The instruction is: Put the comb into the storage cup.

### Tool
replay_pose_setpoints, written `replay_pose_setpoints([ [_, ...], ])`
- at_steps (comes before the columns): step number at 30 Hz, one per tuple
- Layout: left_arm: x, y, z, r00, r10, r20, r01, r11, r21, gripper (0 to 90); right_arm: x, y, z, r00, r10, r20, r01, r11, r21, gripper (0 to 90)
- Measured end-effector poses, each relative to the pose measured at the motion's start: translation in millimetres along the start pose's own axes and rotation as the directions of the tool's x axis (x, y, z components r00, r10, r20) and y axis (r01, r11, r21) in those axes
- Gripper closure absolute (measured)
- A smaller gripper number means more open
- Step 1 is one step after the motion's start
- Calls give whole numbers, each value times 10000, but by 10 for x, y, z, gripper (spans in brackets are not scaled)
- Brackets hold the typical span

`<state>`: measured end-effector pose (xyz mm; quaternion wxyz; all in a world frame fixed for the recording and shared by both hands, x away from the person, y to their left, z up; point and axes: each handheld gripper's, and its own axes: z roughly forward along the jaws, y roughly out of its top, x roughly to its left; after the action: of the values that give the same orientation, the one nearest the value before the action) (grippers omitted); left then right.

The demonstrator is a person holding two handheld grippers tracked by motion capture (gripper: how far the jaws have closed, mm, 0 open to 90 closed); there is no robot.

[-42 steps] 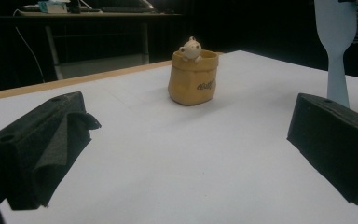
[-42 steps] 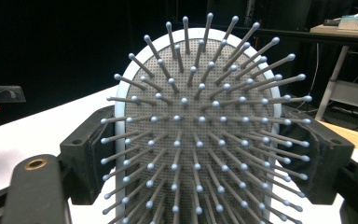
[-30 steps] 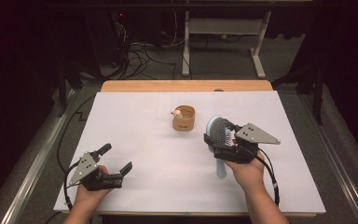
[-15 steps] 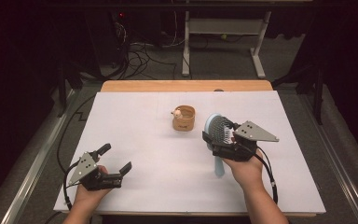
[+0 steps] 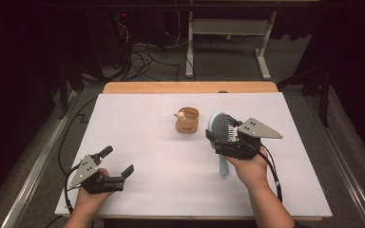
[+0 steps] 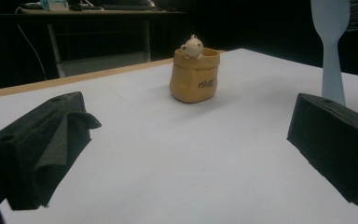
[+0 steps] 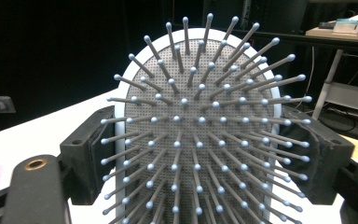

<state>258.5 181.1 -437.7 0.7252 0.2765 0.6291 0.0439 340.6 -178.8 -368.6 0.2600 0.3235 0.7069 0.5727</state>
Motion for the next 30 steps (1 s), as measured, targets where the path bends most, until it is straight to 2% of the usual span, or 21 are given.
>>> replay_pose_setpoints([
  [1,7,0,0,9999,110,33,-110,9999,22,2,-7,3,5,10000,-3,21,3,10000,19,207],
  [8,3,-17,3,10000,-3,-13,3,10000,59,2,-70,48,58,9997,189,143,-189,9998,-12,207],
  [18,6,-21,2,10000,57,15,-57,9999,90,2,-64,106,162,9997,-75,211,71,9998,184,207],
  [30,18,-19,5,10000,80,27,-80,9999,115,2,-114,190,295,9995,-41,320,34,9998,211,206],
])
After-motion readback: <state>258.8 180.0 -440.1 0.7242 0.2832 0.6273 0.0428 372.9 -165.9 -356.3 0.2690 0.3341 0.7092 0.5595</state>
